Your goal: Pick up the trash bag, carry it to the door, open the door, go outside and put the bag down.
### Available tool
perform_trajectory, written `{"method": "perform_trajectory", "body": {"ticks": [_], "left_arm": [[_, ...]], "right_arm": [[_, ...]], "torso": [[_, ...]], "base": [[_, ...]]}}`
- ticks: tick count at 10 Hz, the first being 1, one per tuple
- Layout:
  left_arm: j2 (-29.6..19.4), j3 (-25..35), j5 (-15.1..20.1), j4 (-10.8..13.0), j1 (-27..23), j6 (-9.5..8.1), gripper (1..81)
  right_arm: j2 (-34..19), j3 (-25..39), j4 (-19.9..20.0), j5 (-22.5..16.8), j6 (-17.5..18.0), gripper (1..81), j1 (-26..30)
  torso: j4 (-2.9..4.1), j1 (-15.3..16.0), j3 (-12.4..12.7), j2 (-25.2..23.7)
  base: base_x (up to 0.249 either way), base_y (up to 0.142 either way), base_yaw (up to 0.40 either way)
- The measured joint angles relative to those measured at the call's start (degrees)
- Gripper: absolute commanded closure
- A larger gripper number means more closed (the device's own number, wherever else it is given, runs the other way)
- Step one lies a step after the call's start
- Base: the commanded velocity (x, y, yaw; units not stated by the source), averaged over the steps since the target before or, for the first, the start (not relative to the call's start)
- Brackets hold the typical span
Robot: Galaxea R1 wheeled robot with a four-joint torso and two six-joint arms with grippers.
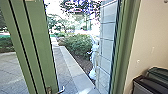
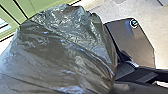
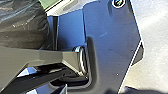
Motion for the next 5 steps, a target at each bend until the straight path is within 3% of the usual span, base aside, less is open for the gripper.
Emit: {"method": "perform_trajectory", "body": {"ticks": [5], "left_arm": [[-4.4, 6.9, -2.3, 0.0, 0.8, 0.02, 81.1]], "right_arm": [[-3.7, 6.2, -0.2, 0.9, -0.2, 1.0, -0.3]], "torso": [[0.0, 0.0, 0.0, 0.0]], "base": [[0.0, 0.0, 0.211]]}}
